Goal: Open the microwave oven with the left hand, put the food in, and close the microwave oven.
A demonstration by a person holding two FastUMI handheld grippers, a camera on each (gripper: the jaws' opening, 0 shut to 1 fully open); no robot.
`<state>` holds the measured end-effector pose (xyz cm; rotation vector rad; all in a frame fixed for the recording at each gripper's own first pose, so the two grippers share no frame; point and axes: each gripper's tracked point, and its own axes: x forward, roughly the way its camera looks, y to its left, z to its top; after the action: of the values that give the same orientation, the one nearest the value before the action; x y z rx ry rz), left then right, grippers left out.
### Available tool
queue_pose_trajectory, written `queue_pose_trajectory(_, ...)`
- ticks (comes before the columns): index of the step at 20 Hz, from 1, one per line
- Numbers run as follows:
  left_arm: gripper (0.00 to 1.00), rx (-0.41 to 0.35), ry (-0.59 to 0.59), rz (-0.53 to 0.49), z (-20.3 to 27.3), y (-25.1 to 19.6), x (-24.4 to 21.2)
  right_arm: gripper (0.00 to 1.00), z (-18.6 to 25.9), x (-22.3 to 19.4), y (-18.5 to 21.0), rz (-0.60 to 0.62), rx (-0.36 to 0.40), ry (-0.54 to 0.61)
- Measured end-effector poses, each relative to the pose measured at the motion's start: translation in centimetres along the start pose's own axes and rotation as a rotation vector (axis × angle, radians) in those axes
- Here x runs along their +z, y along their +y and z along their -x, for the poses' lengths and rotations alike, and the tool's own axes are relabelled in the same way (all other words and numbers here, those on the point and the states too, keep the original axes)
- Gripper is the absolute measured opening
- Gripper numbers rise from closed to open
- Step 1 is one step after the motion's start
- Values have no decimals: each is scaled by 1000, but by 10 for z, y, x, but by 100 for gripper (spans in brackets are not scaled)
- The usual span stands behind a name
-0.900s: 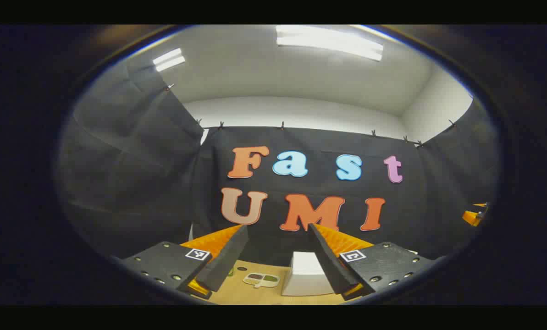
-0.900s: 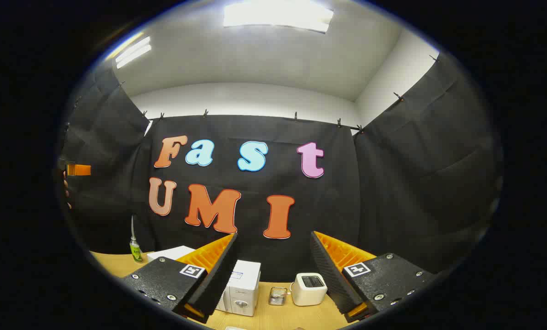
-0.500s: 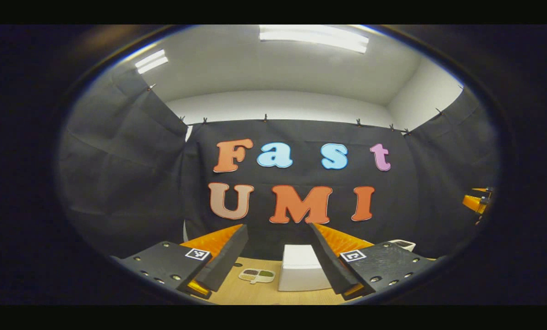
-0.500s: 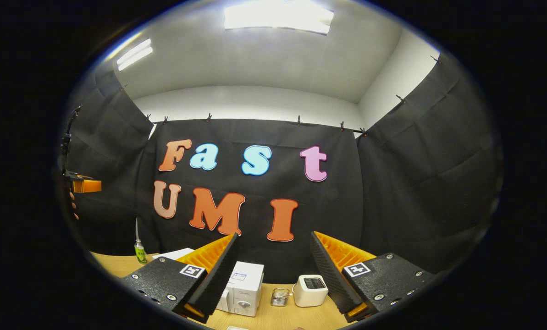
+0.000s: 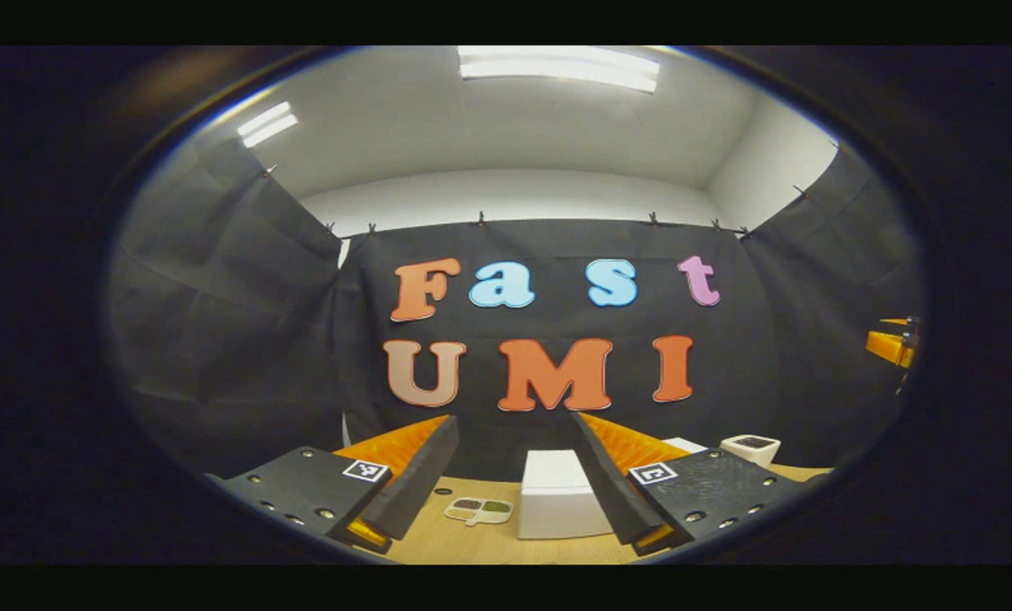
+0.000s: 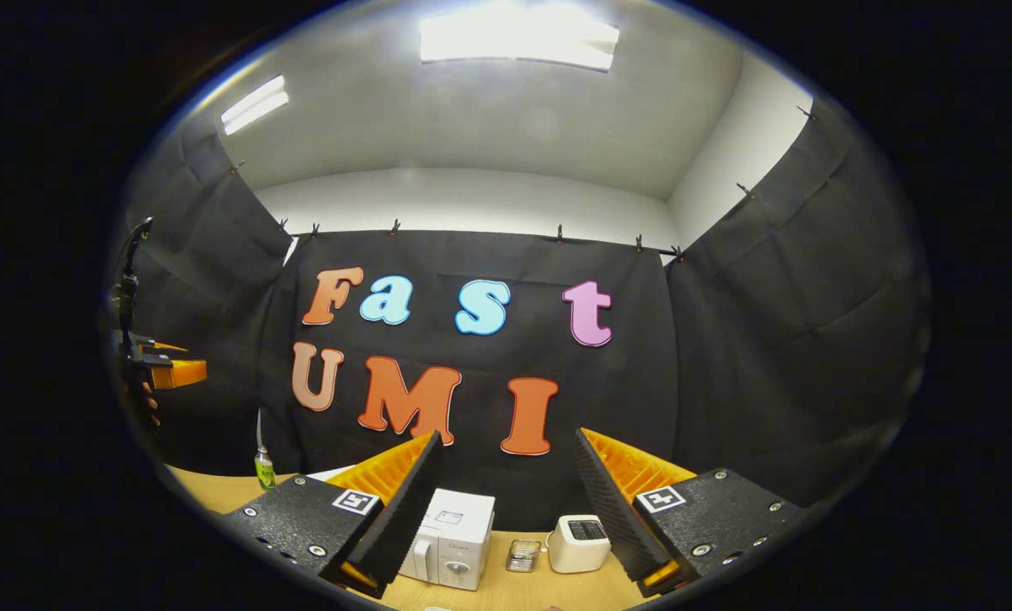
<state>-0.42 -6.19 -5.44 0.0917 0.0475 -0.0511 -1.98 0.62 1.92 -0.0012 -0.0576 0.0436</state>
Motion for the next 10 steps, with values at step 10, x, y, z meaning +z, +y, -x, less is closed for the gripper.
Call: queue_pose_trajectory(10, 87, -108, 41, 38, -9, -91, -77, 94, 24, -51, -48, 54, -113, 30)
